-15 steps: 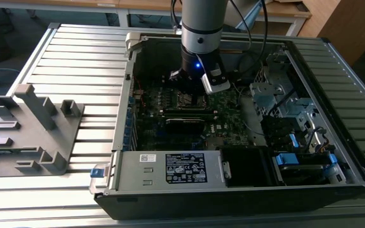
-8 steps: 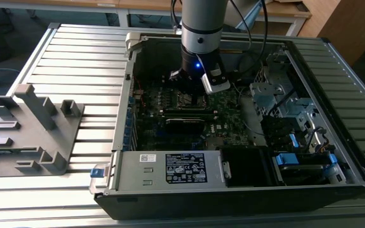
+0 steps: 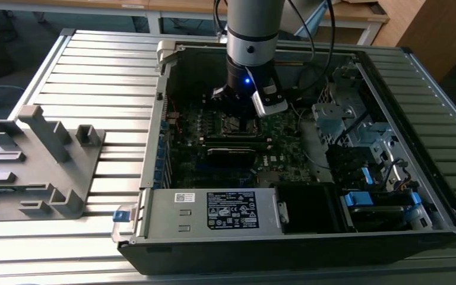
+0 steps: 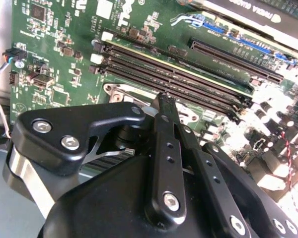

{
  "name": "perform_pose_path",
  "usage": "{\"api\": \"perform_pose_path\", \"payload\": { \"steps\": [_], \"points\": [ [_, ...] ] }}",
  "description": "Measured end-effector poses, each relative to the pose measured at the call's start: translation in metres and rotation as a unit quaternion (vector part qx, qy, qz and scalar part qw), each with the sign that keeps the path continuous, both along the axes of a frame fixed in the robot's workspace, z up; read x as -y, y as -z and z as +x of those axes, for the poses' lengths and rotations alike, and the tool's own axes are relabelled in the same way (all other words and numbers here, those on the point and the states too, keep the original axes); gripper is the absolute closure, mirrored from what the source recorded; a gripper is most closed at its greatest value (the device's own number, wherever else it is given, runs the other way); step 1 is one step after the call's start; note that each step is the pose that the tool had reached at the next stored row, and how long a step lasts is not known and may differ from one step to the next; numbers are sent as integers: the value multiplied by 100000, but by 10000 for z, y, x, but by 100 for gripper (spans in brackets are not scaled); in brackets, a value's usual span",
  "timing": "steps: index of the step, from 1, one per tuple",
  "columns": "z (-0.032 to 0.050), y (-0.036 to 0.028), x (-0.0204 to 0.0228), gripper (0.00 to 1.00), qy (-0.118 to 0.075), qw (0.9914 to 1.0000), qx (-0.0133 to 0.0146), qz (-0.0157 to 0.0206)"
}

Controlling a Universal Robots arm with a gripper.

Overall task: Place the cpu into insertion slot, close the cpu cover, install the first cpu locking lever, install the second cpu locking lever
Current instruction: 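Install the second cpu locking lever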

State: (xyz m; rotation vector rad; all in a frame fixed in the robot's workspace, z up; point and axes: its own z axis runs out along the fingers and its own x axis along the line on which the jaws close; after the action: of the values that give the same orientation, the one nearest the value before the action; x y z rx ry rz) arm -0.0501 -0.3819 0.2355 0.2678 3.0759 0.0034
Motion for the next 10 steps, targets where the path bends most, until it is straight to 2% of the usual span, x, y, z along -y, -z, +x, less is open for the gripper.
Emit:
{"api": "perform_pose_path", "payload": {
  "steps": [2,10],
  "points": [
    [0,-29,0,89,2,100000,6,9],
    [-1,-32,-10,89,0,100000,0,-4]
  ]
}}
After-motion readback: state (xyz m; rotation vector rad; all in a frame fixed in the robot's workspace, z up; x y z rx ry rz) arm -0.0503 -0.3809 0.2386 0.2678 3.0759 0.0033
